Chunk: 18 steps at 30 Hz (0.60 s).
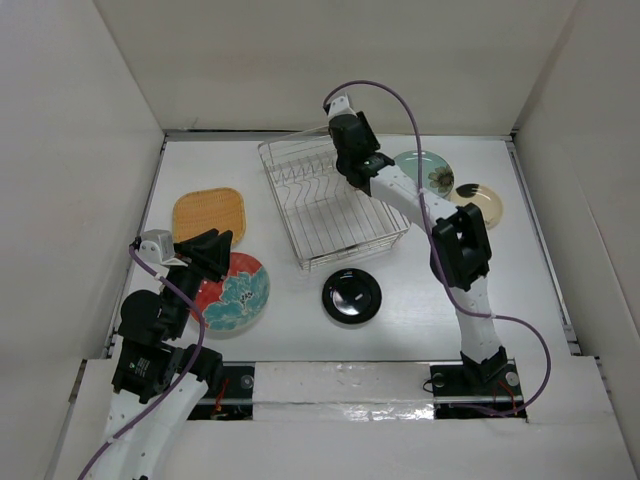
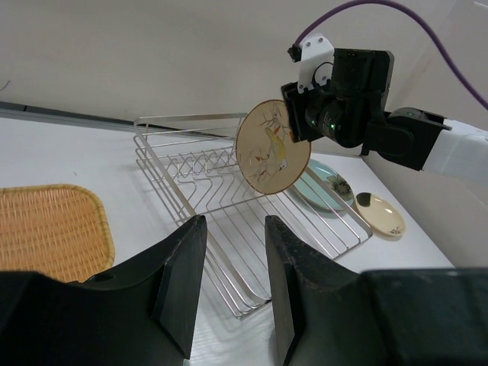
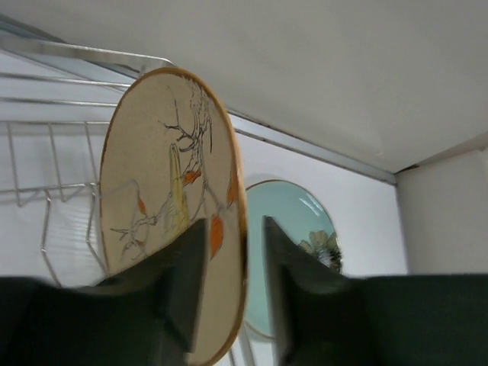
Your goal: Load the plates into the dish rack
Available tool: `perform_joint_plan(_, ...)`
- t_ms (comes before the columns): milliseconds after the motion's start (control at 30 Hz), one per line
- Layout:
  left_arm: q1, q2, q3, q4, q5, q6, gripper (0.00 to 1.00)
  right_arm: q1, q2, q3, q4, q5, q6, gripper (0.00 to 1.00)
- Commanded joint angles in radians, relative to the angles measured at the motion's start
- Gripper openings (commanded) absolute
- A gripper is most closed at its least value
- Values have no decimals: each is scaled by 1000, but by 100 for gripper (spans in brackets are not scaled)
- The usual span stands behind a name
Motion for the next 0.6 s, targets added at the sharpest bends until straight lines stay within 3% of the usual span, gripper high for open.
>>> perform_joint_plan(0,-4,10,9,37,7,8,33,8,-63,12,52,2,56,58)
perform_joint_plan(67,-4,10,9,36,7,8,33,-13,-114,21,2,-44,136,69)
perform_joint_plan(233,-4,7,9,34,4,8,33,-76,-296,-116,26,-167,332,69)
perform_joint_plan(267,-4,6,9,36,4,8,33,-93,-380,-231,52,-184,380,63)
perform_joint_plan(300,-4,6,9,34,4,8,33,-131,-426,-299,82,-216,436,39)
perform_joint_plan(367,-4,4,9,36,7,8,33,-183,-515,-438,182,-265,608,3)
perform_joint_plan(400,-4,4,7,37,7,10,33,-214,-593,-585,210,-309,670,0)
perform_joint_plan(567,-4,0,9,37,9,8,33,-421,-689,-937,388,-426,1039,0)
